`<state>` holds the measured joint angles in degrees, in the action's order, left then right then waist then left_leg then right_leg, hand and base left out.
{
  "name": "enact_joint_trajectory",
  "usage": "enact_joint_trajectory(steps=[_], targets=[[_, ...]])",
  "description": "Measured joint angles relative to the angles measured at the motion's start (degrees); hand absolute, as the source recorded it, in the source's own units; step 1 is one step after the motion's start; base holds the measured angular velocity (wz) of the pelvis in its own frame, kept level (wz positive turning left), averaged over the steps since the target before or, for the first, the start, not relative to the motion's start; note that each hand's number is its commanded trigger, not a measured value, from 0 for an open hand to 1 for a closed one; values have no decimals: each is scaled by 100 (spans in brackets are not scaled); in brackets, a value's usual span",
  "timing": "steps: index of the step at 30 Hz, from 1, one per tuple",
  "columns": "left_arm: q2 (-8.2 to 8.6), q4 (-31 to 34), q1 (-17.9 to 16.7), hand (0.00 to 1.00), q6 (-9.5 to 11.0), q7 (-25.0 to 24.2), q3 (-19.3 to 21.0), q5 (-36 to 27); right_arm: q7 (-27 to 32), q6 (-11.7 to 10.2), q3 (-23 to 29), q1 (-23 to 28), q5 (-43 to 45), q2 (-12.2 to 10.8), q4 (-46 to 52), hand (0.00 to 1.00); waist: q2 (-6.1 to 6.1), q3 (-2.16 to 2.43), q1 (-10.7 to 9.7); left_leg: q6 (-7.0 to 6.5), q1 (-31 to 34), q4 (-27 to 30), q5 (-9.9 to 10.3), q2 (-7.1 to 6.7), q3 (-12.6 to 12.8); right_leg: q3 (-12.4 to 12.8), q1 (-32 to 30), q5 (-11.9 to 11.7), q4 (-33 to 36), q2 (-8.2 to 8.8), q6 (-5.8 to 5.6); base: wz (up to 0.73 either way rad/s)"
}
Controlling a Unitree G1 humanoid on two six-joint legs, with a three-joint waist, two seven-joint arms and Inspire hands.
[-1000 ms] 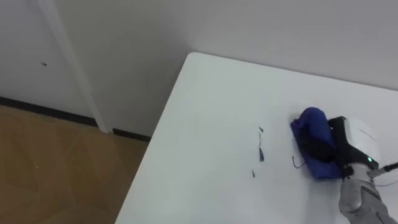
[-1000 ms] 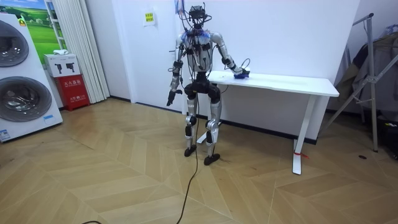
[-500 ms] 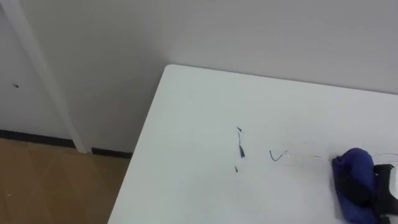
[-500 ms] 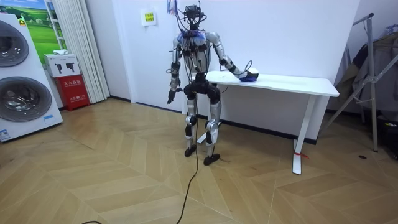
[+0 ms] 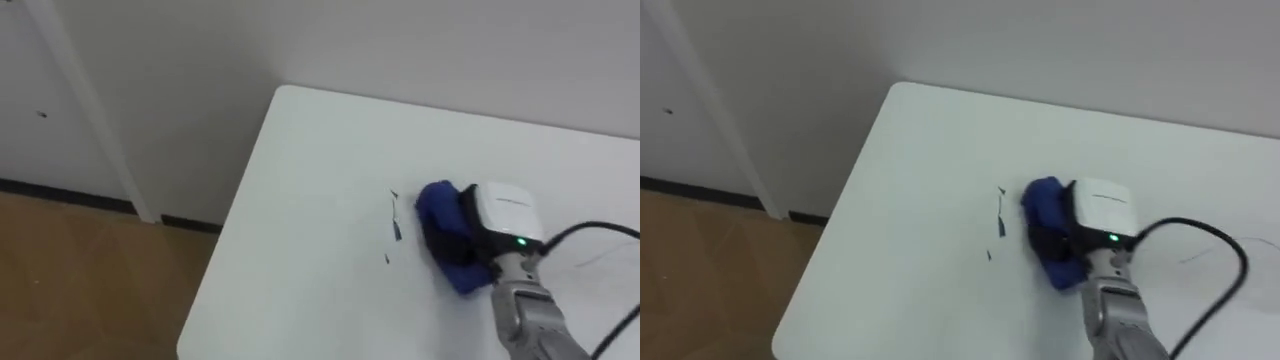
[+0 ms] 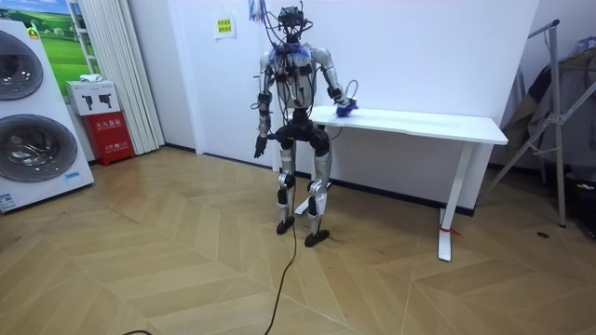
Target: Wipe table
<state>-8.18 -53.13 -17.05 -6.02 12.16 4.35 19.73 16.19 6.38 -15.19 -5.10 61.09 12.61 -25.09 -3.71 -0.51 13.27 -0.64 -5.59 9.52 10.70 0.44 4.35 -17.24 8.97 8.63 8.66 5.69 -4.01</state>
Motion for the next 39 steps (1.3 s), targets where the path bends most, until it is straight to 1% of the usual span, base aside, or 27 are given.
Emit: enact_joint_trajectory(steps=[2, 4, 7, 10, 11, 14, 16, 18, 19, 20, 21, 22, 23, 24, 25, 26, 28, 29, 31, 32, 33, 34, 35, 36, 37, 38, 39], targets=[[-5, 1, -73, 0, -49, -47, -9, 1, -121, 11, -13, -85, 29, -45, 30, 100, -27, -5, 45, -3, 9, 1, -1, -13, -77, -9, 11, 0, -2, 2, 0, 19], [-10, 29, -163, 0, -84, -62, -9, 0, -127, 3, 5, -58, -45, -42, 34, 100, -42, -7, 34, -5, -8, 4, -1, -23, -145, 2, 22, 0, 3, 5, 0, 20], [-15, 35, -217, 0, -98, -62, -8, -4, -50, -86, 17, -27, -203, -39, 30, 100, -23, -12, -49, -5, 0, 2, -1, -27, -192, -4, 28, 0, -4, 10, -1, 6], [-35, 30, -153, 0, -97, -59, -7, -7, 172, -192, 18, 12, -601, -35, -247, 100, 19, 12, -72, -5, -26, -3, -1, -33, -194, -6, 60, 1, -14, 13, -2, 0], [-37, 33, -105, 0, -89, -48, -5, -4, 273, -237, 28, 1, -712, -30, -388, 100, 38, 7, -74, -5, -74, -11, -1, -33, -160, 6, 95, 1, -16, 14, -3, 0], [-33, 39, -102, 0, -60, -21, 9, -6, 536, -421, 149, 86, -835, -11, -598, 100, 82, 32, -159, -20, -85, -34, 10, -35, -142, -4, 118, 5, -14, 23, -8, 1], [-36, 48, -123, 0, -71, 51, 35, -5, 840, -612, 272, 232, -1107, -11, -763, 100, 93, 42, -210, -20, -87, -19, 10, -44, -140, -2, 129, 5, -13, 27, -8, 2], [-33, 74, -172, 0, -82, 113, 119, 2, 1197, -823, 494, 440, -1330, -4, -949, 100, 96, 46, -361, -29, -101, 5, 13, -55, -172, -26, 201, 4, -44, 32, -9, 16], [-22, 73, -195, 0, -116, 118, 254, 86, 1477, -969, 759, 661, -1505, -4, -1056, 100, 82, 77, -457, -42, -112, 2, 6, -82, -199, -25, 243, 7, -90, 49, -13, 21], [-3, 74, -225, 0, -123, 128, 403, 248, 1738, -1057, 1048, 865, -1688, -3, -1141, 100, 91, 77, -555, -54, -113, 10, -2, -104, -218, -34, 271, 9, -104, 63, -15, 18], [0, 73, -265, 0, -124, 133, 559, 310, 1990, -1129, 1344, 1048, -1897, 1, -1283, 100, 104, 101, -675, -58, -119, 13, -2, -119, -233, -52, 316, 11, -102, 75, -18, 10], [2, 72, -277, 0, -128, 133, 654, 338, 2093, -1158, 1506, 1145, -2008, 6, -1361, 100, 109, 128, -718, -61, -125, 14, -1, -123, -237, -72, 327, 11, -96, 80, -18, 10], [0, 66, -321, 0, -130, 139, 836, 353, 2272, -1215, 1818, 1296, -2189, 40, -1529, 100, 111, 151, -780, -81, -154, 12, 13, -130, -256, -121, 376, 12, -95, 90, -20, 12], [-7, 67, -332, 0, -135, 143, 957, 354, 2372, -1224, 2009, 1391, -2312, 153, -1699, 100, 104, 173, -873, -103, -165, 19, 31, -147, -315, -155, 418, 14, -83, 109, -25, 12], [-11, 70, -332, 0, -134, 143, 1000, 354, 2387, -1226, 2104, 1453, -2368, 218, -1752, 100, 100, 188, -890, -108, -167, 25, 34, -157, -337, -165, 427, 15, -82, 117, -27, 8], [-15, 79, -331, 0, -130, 147, 1039, 353, 2397, -1234, 2224, 1551, -2514, 358, -1875, 100, 92, 201, -898, -122, -172, 51, 43, -174, -359, -176, 447, 14, -82, 129, -28, 4], [-18, 79, -323, 0, -130, 148, 1036, 352, 2396, -1237, 2393, 1575, -2711, 481, -2124, 100, 78, 201, -936, -135, -176, 133, 77, -184, -394, -180, 493, 9, -77, 135, -36, 6], [-15, 81, -322, 0, -125, 147, 998, 347, 2380, -1232, 2454, 1572, -2829, 530, -2223, 100, 76, 201, -959, -139, -175, 181, 100, -188, -425, -181, 511, 8, -58, 136, -37, 4], [-19, 81, -356, 0, -119, 147, 920, 336, 2311, -1170, 2443, 1542, -2997, 520, -2229, 100, 71, 198, -948, -138, -183, 189, 102, -182, -406, -166, 497, 8, -28, 136, -38, -4], [-10, 81, -370, 0, -123, 146, 853, 342, 2230, -1071, 2421, 1413, -3003, 503, -2197, 100, 69, 196, -924, -135, -185, 186, 100, -169, -371, -164, 476, 8, -5, 133, -38, -23], [4, 79, -367, 0, -130, 143, 784, 340, 2110, -896, 2370, 1299, -2977, 496, -2123, 100, 79, 194, -824, -126, -197, 187, 98, -143, -268, -107, 443, 7, 7, 122, -39, -34], [8, 77, -361, 0, -133, 142, 748, 322, 2031, -795, 2328, 1214, -2958, 482, -2106, 100, 77, 193, -796, -116, -195, 188, 98, -130, -214, -94, 416, 8, 6, 113, -39, -44], [15, 15, -303, 0, -156, 139, 647, 283, 1837, -561, 2253, 1025, -2928, 419, -1960, 100, 76, 178, -781, -98, -176, 187, 87, -113, -155, -92, 380, 8, 7, 103, -39, -50], [42, -51, -183, 0, -194, 134, 545, 224, 1675, -282, 2112, 900, -2873, 338, -1753, 100, 100, 160, -678, -81, -163, 187, 89, -113, -134, -53, 321, 0, 10, 85, -26, -54], [62, -61, -128, 0, -221, 132, 483, 223, 1578, -155, 2027, 850, -2804, 353, -1627, 100, 124, 157, -599, -65, -153, 187, 99, -106, -131, -8, 272, -15, 17, 64, -1, -59], [73, -64, -27, 0, -234, 128, 365, 223, 1333, 43, 1744, 760, -2647, 303, -1308, 100, 127, 136, -495, -63, -105, 189, 93, -105, -213, 17, 189, -54, 18, 20, 56, -39], [69, -63, 28, 0, -236, 130, 312, 225, 1210, 104, 1565, 696, -2564, 274, -1155, 100, 133, 105, -487, -59, -95, 189, 78, -107, -271, 28, 174, -64, 20, 1, 73, -27]])
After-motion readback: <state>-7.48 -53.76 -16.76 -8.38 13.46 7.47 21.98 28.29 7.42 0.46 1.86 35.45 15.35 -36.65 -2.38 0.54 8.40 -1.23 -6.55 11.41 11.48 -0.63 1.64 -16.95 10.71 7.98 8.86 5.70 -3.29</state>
